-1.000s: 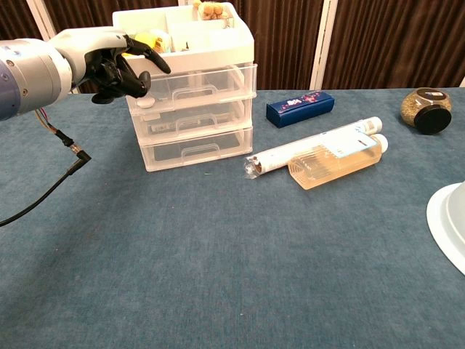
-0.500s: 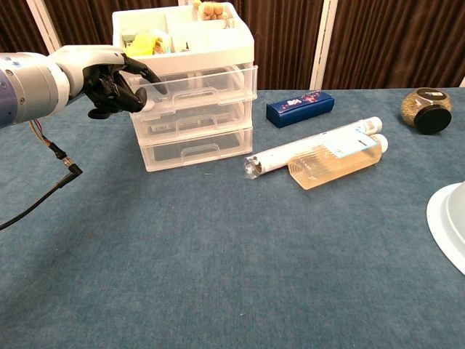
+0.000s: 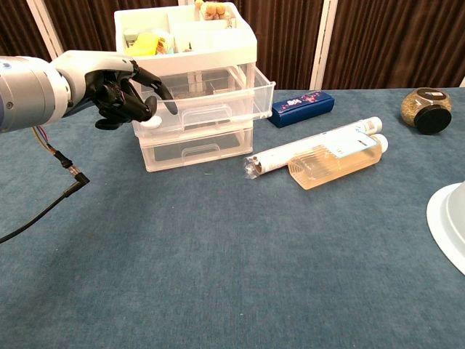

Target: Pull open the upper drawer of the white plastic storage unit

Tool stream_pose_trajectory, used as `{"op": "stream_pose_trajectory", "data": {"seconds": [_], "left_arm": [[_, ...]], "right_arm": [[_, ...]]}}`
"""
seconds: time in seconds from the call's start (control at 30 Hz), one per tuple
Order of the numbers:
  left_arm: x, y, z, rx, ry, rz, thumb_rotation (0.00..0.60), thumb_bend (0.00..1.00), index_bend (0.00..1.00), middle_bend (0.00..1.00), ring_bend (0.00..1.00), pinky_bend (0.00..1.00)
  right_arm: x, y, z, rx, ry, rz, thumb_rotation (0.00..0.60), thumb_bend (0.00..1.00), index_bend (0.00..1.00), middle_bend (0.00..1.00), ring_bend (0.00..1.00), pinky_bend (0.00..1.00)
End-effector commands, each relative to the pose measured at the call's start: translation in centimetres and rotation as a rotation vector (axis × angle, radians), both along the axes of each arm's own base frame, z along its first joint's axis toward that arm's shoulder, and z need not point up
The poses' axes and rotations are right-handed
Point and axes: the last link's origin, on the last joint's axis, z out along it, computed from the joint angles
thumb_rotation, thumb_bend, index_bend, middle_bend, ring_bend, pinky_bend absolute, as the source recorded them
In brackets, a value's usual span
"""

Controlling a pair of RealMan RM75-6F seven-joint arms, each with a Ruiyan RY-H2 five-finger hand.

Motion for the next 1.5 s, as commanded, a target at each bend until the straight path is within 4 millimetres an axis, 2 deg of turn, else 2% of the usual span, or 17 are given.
{"op": "stream_pose_trajectory", "data": {"seconds": [0.03,0.43,0.53,0.63,0.7,0.77,0.87,0.97,1.13,1.23,1.3,1.43,1.5], "left_arm": [[0.1,-0.5,0.0,-0.018,-0.006,-0.009,0.600,0.73,0.44,1.00,0.94,0.89],[0.6,-2.0,0.1,-0.053,-0.030,-0.046,0.600,0.73,0.43,1.00,0.94,0.89],[0.6,-2.4,0.2,-0.058,-0.034,-0.056,0.600,0.72,0.39,1.00,0.94,0.89],[0.6,-2.5,0.5,-0.043,-0.031,-0.071,0.600,0.62,0.26,0.99,0.92,0.88],[0.5,-2.4,0.7,-0.017,-0.010,-0.088,0.600,0.46,0.17,0.98,0.92,0.88],[0.4,-2.2,1.0,0.022,0.015,-0.109,0.600,0.33,0.13,0.98,0.92,0.88],[0.2,-2.1,1.2,0.057,0.026,-0.116,0.600,0.20,0.11,0.97,0.91,0.88],[0.0,-2.0,1.5,0.067,0.022,-0.106,0.600,0.16,0.11,0.97,0.91,0.88],[-0.3,-2.7,2.5,0.073,0.026,-0.115,0.600,0.16,0.11,0.94,0.87,0.84],[-1.1,-3.6,3.7,0.095,0.043,-0.130,0.600,0.16,0.12,0.87,0.81,0.77],[-2.1,-4.6,4.8,0.117,0.062,-0.132,0.600,0.16,0.12,0.79,0.74,0.72],[-5.4,-7.2,6.7,0.142,0.140,-0.132,0.600,0.16,0.12,0.53,0.45,0.58],[-7.3,-8.3,7.5,0.162,0.198,-0.145,0.600,0.16,0.11,0.37,0.30,0.46]], "right_arm": [[0.0,0.0,0.0,0.000,0.000,0.000,0.600,0.15,0.00,0.00,0.00,0.00],[0.0,0.0,0.0,-0.001,0.001,-0.001,0.600,0.15,0.00,0.00,0.00,0.00],[0.0,0.0,0.0,0.001,0.002,-0.002,0.600,0.15,0.00,0.00,0.00,0.00],[0.0,0.0,0.0,0.000,0.002,0.000,0.600,0.15,0.00,0.00,0.00,0.00],[0.0,0.0,0.0,0.000,0.002,0.000,0.600,0.15,0.00,0.00,0.00,0.00],[0.0,0.0,0.0,0.000,0.002,0.000,0.600,0.15,0.00,0.00,0.00,0.00],[0.0,0.0,-0.1,0.001,0.003,0.000,0.600,0.15,0.00,0.00,0.00,0.00],[0.0,0.0,-0.1,0.001,0.003,0.000,0.600,0.15,0.00,0.00,0.00,0.00],[0.0,0.0,0.0,0.000,0.003,-0.002,0.600,0.15,0.00,0.00,0.00,0.00],[-0.1,0.0,0.0,-0.002,0.002,-0.004,0.600,0.15,0.00,0.00,0.00,0.00],[-0.1,0.0,0.1,-0.003,0.002,-0.006,0.600,0.15,0.00,0.00,0.00,0.00],[-0.2,0.0,0.1,-0.006,0.005,-0.007,0.600,0.15,0.00,0.00,0.00,0.00],[-0.2,-0.1,0.1,-0.008,0.008,-0.008,0.600,0.15,0.00,0.00,0.00,0.00]]}}
